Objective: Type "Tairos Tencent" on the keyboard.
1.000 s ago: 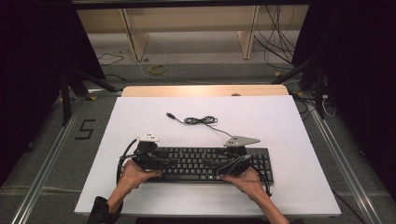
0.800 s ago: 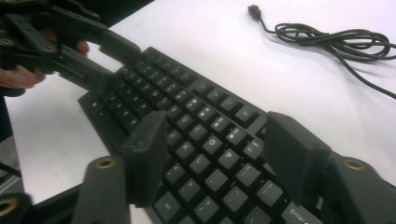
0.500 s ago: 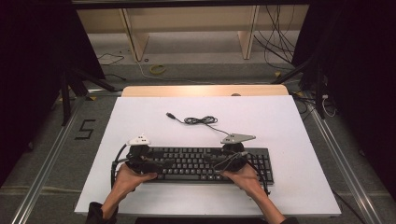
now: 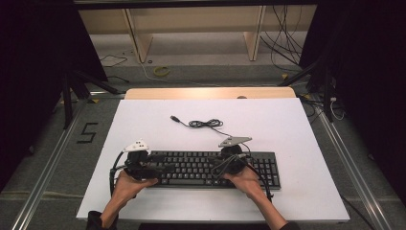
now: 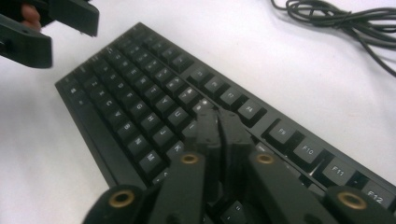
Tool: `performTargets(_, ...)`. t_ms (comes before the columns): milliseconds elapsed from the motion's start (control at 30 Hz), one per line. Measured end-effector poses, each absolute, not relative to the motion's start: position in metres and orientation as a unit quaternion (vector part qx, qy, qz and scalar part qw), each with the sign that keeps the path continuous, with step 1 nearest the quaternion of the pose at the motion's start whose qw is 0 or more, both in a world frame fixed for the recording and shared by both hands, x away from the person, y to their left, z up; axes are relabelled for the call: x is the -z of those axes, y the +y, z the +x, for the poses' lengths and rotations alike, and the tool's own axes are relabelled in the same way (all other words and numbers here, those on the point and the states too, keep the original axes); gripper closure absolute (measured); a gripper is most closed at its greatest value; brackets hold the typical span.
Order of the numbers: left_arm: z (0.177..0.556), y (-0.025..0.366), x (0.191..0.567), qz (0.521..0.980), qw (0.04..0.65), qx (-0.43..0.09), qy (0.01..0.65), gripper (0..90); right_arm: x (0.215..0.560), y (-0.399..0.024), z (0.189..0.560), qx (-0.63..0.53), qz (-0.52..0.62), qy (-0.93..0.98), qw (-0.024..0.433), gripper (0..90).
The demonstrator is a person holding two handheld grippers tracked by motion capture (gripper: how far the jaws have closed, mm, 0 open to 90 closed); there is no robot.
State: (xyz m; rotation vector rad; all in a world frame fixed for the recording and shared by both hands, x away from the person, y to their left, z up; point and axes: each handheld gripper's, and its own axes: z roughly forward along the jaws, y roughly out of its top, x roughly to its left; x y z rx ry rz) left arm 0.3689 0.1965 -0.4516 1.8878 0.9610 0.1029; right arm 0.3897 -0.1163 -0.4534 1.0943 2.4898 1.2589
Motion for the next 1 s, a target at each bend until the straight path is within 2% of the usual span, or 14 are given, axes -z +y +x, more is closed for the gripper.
performTargets(1000,0.358,0.202,0.456,0.769,0.499,-0.048,0.397,33.4,0.473,-0.095,0.4,-0.378,0.362,0.85,0.06,90.0)
